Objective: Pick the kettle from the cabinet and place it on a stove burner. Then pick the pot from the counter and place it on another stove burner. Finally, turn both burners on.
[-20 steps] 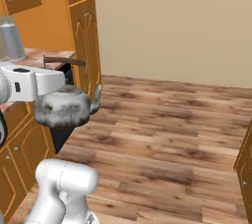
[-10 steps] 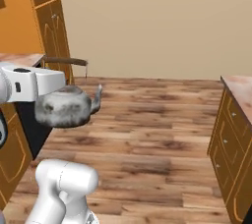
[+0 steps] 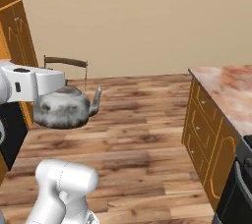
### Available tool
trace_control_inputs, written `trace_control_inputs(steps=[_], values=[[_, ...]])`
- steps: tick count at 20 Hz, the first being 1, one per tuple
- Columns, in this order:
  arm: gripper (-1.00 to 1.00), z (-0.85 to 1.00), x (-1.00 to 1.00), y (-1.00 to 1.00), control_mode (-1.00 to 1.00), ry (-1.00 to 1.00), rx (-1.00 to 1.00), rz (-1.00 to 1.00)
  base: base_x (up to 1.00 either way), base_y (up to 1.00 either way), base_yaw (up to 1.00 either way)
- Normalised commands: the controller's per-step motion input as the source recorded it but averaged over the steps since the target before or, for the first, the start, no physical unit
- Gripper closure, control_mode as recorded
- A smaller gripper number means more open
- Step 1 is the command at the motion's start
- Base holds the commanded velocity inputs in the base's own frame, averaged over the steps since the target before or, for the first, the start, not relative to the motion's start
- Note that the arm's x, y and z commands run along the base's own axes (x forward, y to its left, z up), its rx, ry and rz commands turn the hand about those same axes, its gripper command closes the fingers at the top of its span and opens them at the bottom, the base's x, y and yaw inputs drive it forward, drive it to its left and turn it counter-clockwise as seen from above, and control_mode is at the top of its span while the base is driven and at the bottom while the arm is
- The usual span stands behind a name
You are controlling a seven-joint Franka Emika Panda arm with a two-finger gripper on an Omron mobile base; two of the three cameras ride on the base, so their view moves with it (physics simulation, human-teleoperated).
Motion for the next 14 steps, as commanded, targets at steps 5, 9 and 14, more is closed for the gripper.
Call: trace_control_inputs(steps=[5,9,14], values=[[1.00,0.00,0.00,0.00,1.00,0.00,0.00,0.00,0.00,-0.13,-0.37],[1.00,0.00,0.00,0.00,1.00,0.00,0.00,0.00,0.00,-0.05,-0.38],[1.00,0.00,0.00,0.00,1.00,0.00,0.00,0.00,0.00,0.00,-0.38]])
